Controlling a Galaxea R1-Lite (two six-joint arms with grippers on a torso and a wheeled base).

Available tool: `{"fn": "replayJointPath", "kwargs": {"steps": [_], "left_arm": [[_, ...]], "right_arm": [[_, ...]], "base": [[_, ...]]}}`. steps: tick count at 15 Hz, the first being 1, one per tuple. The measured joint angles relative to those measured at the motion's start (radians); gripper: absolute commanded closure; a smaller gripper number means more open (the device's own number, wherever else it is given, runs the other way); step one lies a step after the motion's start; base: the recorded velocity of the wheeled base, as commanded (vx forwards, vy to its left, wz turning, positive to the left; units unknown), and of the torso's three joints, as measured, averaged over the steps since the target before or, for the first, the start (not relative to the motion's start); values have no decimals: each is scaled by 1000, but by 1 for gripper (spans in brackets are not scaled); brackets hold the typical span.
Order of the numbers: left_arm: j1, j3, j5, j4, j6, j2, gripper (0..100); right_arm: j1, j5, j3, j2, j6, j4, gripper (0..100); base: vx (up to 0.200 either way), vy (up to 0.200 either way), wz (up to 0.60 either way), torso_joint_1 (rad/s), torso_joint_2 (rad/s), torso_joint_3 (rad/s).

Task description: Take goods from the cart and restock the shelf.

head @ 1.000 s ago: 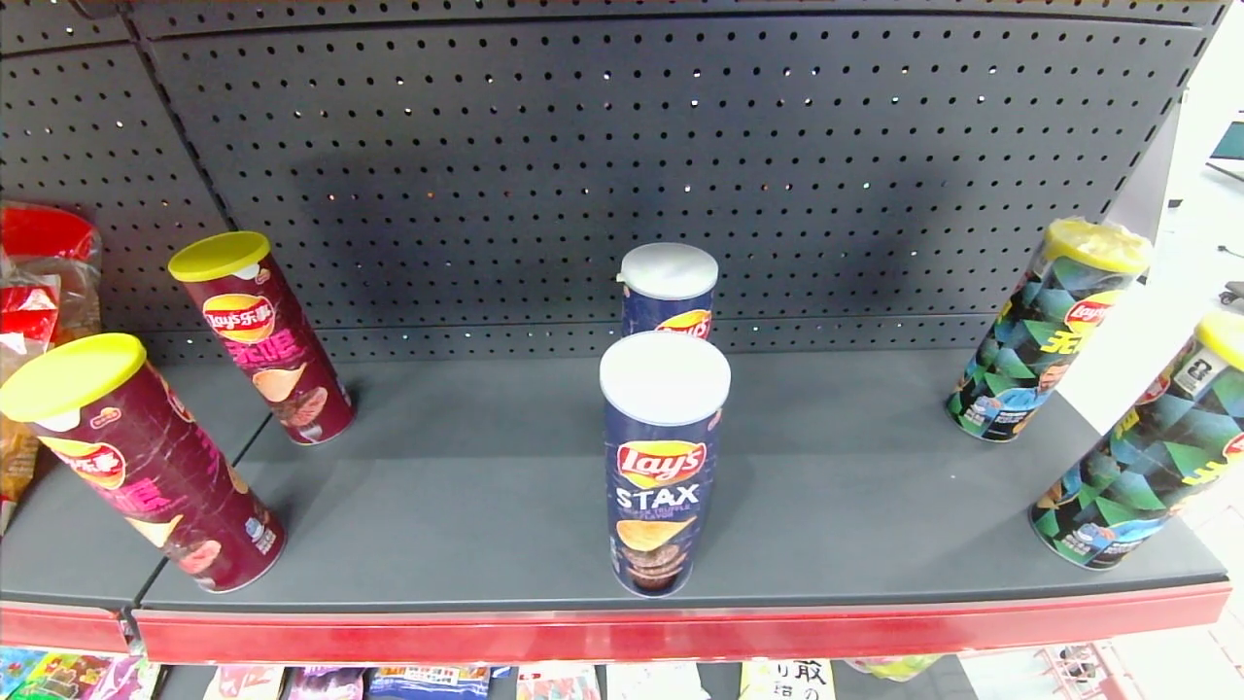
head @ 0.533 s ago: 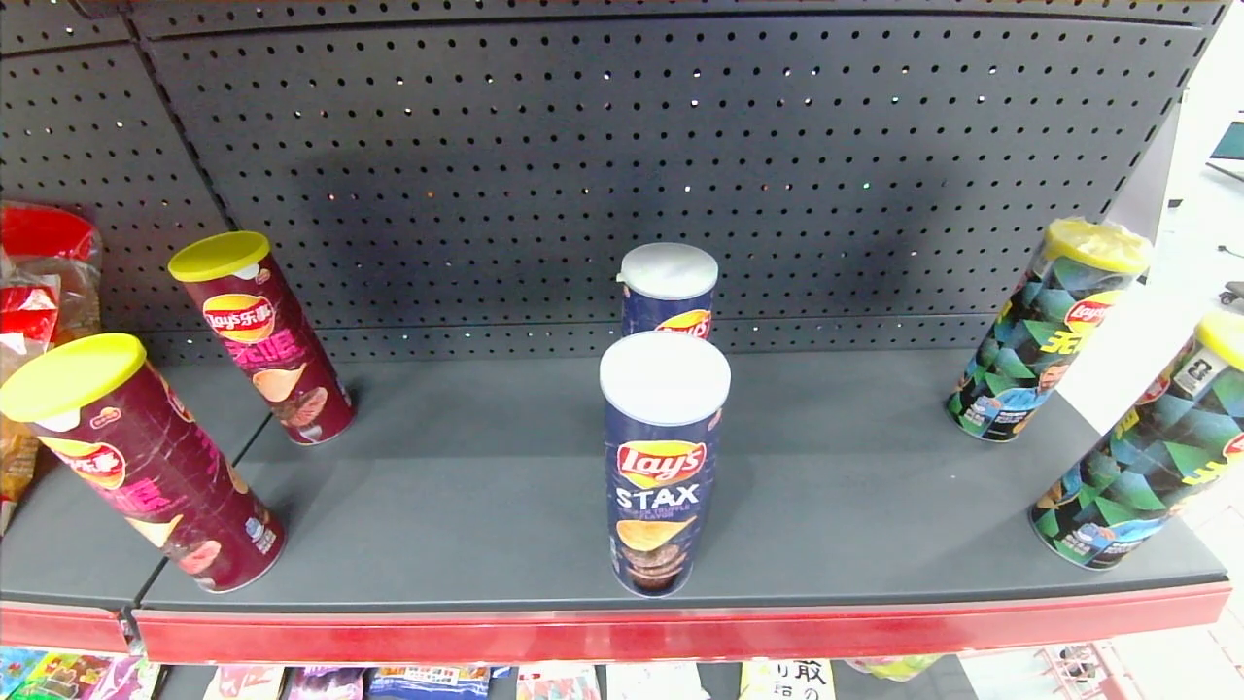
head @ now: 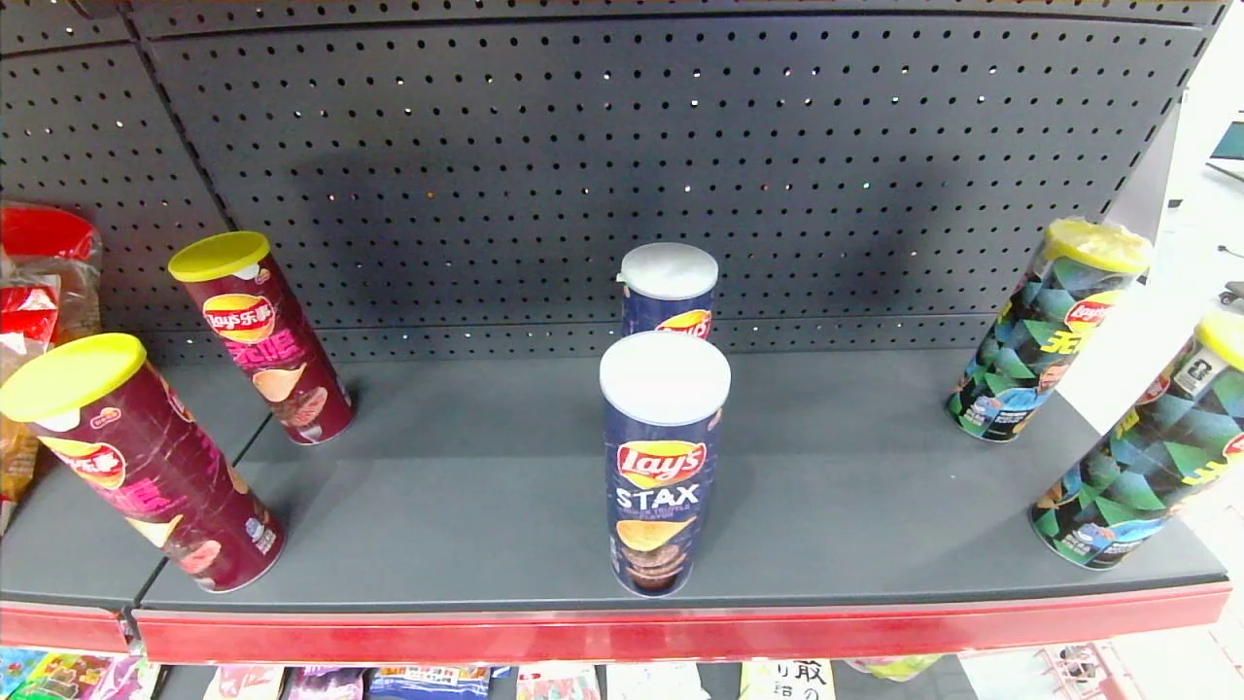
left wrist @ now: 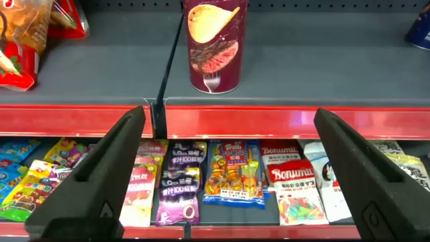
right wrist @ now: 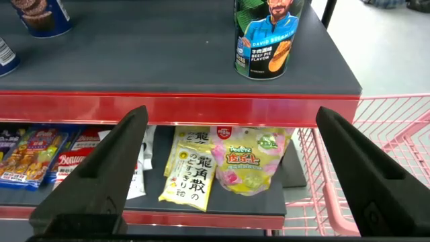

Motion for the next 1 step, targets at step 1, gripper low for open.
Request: {"fn": "replayJointPath", "kwargs": {"steps": [1], "left_arm": [[0, 0, 0, 0, 0, 0, 0]], "right_arm": [[0, -1, 0, 0, 2, 0, 0]], "base": [[0, 0, 0, 0, 0, 0]]}}
